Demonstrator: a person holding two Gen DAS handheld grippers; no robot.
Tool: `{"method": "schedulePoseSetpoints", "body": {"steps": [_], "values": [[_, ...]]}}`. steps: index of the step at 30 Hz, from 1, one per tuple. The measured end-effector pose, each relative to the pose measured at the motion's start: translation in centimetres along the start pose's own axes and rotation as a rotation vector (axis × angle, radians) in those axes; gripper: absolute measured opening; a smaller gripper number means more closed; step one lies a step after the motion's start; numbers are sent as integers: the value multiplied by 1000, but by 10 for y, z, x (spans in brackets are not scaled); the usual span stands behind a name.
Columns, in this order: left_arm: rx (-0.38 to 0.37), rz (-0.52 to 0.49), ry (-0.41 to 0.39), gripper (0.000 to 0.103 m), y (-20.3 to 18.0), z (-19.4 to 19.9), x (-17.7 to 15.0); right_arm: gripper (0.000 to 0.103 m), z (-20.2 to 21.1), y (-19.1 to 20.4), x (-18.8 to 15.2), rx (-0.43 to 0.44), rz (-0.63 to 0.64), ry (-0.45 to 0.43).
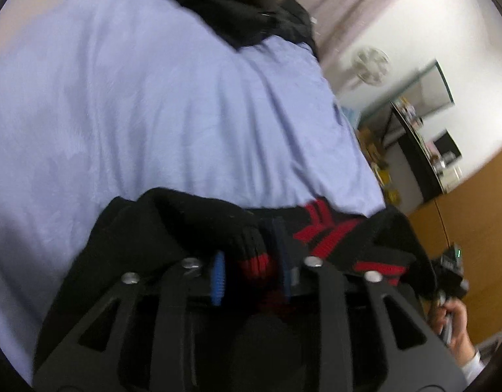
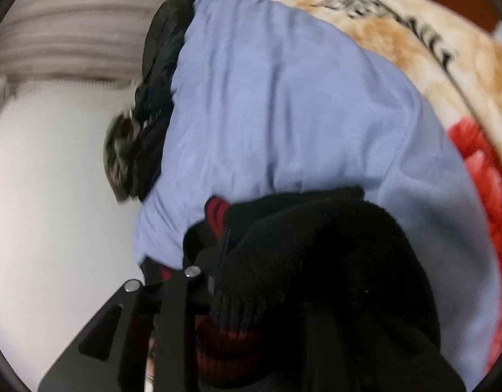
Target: Fold large clothes
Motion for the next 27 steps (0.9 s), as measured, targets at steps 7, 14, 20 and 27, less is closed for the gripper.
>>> {"method": "schedulePoseSetpoints", "body": {"steps": [7,14,20,27], "values": [[59,-152,22,70,-47,61,-11,73,69,40,-16,-34,125,-84],[-12,-138,73,73,-76,78,-47,73,96,102,-35,-179,366,-88],[25,-172,89,73,-87,44,-100,74,23,162,-59,-375,630,59],[167,-262,27,75,-75,0,-129,74,-115,188,-69,-575,748,217]]}}
Point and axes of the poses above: each gripper's, at about its wrist camera, not at the fingertips, and z roughly against the way its jaws point, y to its left, x to its top, the point moved 6 cm from there along -z, roughly the way its jaws point, and after that the axes turned 9 degrees about y, right-handed, at the moved point
